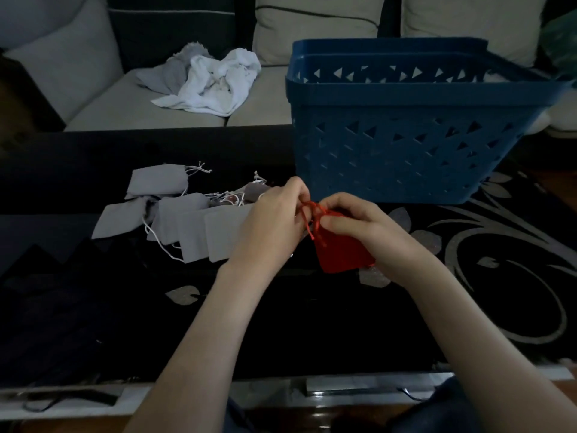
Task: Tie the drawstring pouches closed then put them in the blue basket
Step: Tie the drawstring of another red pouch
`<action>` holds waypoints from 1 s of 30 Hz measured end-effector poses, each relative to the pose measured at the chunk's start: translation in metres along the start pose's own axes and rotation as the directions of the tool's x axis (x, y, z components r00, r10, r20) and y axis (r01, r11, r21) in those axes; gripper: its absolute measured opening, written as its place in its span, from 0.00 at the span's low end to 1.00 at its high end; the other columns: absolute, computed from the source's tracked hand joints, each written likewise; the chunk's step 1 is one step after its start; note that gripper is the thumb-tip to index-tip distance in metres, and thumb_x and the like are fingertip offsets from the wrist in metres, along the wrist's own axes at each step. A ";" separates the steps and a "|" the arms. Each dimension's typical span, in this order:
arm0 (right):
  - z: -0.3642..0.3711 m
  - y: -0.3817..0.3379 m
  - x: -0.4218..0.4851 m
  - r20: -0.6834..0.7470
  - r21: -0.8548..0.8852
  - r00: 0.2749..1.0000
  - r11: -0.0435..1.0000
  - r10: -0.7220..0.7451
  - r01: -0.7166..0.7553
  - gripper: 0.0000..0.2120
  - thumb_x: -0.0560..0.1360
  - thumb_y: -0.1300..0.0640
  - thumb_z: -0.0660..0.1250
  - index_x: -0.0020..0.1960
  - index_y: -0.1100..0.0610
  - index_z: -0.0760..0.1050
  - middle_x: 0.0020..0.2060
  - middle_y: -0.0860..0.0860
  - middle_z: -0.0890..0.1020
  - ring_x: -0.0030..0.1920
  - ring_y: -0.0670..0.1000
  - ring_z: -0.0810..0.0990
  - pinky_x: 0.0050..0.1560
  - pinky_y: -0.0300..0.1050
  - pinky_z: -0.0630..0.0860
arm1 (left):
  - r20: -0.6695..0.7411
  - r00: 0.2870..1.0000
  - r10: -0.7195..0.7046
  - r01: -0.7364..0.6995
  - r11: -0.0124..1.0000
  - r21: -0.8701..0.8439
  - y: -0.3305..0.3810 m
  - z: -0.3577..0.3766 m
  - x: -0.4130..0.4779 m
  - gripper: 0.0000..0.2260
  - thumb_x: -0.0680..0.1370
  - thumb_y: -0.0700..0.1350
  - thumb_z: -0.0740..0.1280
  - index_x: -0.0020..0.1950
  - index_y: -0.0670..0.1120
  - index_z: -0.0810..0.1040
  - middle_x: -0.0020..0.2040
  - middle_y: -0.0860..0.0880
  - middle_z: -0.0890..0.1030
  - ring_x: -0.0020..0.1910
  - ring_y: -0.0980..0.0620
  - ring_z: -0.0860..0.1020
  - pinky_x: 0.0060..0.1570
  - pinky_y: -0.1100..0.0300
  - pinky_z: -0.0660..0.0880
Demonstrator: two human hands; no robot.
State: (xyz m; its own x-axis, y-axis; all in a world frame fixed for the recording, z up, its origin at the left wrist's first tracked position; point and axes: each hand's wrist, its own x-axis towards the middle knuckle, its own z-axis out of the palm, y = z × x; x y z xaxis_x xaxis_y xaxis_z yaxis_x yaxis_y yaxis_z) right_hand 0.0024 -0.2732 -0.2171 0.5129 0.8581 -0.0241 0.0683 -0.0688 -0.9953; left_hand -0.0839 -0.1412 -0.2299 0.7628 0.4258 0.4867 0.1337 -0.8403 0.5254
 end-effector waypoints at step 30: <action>0.001 -0.002 0.004 -0.220 0.164 0.968 0.973 -0.123 0.162 0.11 0.78 0.69 0.58 0.50 0.55 0.73 0.30 0.46 0.79 0.28 0.41 0.73 0.30 0.31 0.68 | -0.023 0.998 -0.063 0.048 0.903 -0.427 0.007 -0.004 -0.003 0.02 0.75 0.38 0.70 0.44 0.45 0.79 0.38 0.55 0.83 0.40 0.61 0.81 0.41 0.64 0.75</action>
State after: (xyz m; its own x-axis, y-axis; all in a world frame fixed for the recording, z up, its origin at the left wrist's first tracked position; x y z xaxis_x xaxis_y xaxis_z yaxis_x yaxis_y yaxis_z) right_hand 0.0038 -0.2690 -0.2156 0.6764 0.7267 0.1202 0.0088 0.1552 -0.9878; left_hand -0.0874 -0.1467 -0.2249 0.7382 0.4857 0.4681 -0.1130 -0.5951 0.7956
